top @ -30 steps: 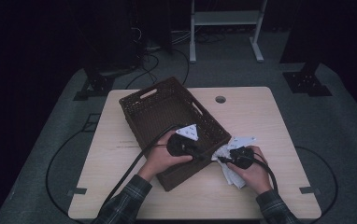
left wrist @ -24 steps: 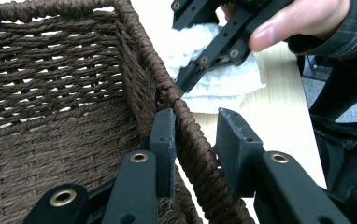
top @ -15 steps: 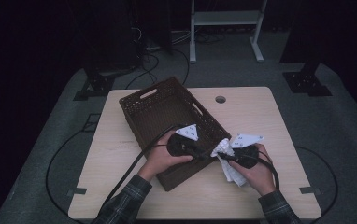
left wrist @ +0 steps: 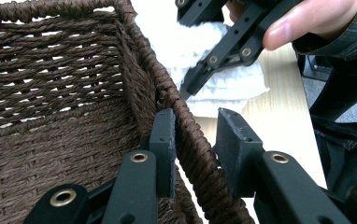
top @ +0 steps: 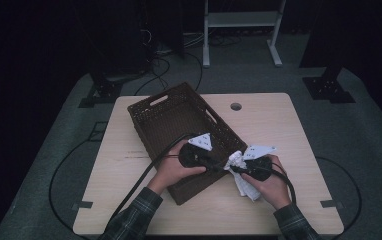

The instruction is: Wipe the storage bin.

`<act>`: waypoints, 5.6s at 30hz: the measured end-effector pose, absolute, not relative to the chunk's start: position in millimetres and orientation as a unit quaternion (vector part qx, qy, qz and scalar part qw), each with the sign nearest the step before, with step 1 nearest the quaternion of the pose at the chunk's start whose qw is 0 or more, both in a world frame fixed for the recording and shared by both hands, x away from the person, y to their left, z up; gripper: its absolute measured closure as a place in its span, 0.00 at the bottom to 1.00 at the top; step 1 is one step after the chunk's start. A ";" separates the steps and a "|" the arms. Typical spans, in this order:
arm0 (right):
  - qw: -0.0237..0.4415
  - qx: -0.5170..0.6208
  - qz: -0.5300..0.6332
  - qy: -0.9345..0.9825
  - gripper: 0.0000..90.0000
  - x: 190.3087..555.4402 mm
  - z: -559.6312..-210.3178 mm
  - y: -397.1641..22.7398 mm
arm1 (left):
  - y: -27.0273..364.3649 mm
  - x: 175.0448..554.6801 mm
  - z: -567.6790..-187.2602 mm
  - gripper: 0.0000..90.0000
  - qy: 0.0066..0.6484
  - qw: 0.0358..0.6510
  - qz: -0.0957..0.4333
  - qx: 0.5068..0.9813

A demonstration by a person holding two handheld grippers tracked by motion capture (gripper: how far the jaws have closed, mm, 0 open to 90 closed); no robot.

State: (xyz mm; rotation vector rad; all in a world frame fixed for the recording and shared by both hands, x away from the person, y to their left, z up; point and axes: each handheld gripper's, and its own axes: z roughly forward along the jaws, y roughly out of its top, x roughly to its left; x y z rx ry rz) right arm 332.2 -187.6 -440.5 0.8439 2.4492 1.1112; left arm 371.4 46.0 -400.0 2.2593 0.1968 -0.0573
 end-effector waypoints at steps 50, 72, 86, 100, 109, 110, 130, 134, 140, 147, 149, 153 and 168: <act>0.156 0.255 0.386 0.873 0.84 318.1 -439.4 -168.7 | 46.0 371.2 -400.1 0.75 0.078 0.423 -0.021 0.902; 0.157 0.247 0.413 0.862 0.84 311.7 -428.0 -170.8 | 45.9 371.3 -400.1 0.75 0.076 0.423 -0.019 0.903; 0.139 0.248 0.360 0.889 0.83 319.7 -454.3 -155.0 | 45.7 370.4 -400.2 0.75 0.078 0.423 -0.019 0.902; 0.127 0.256 0.332 0.899 0.83 323.9 -477.9 -148.8 | 45.8 370.4 -400.1 0.75 0.076 0.422 -0.018 0.903; 0.132 0.247 0.334 0.900 0.83 318.6 -476.9 -144.8 | 45.8 370.3 -400.2 0.75 0.077 0.423 -0.017 0.903; 0.134 0.245 0.337 0.899 0.83 318.1 -475.7 -144.5 | 45.7 370.3 -400.2 0.75 0.077 0.423 -0.018 0.903; 0.121 0.227 0.334 0.907 0.83 313.8 -477.8 -133.2 | 45.7 369.9 -400.2 0.75 0.077 0.423 -0.016 0.903; 0.125 0.220 0.333 0.909 0.83 311.6 -477.8 -131.4 | 45.4 370.2 -400.3 0.75 0.075 0.424 -0.015 0.903; 0.135 0.205 0.348 0.905 0.83 304.8 -470.2 -126.9 | 45.5 369.9 -400.4 0.75 0.078 0.424 -0.017 0.902; 0.145 0.186 0.369 0.899 0.83 298.3 -459.5 -121.6 | 45.7 370.0 -400.2 0.75 0.077 0.422 -0.016 0.903; 0.147 0.182 0.374 0.897 0.83 296.5 -455.4 -120.6 | 45.6 369.9 -400.3 0.75 0.079 0.424 -0.018 0.902; 0.153 0.175 0.383 0.894 0.84 293.1 -449.7 -118.9 | 45.2 369.5 -400.6 0.75 0.083 0.426 -0.016 0.901; 0.164 0.150 0.413 0.883 0.84 278.7 -433.2 -112.9 | 45.6 370.0 -400.2 0.75 0.077 0.423 -0.016 0.903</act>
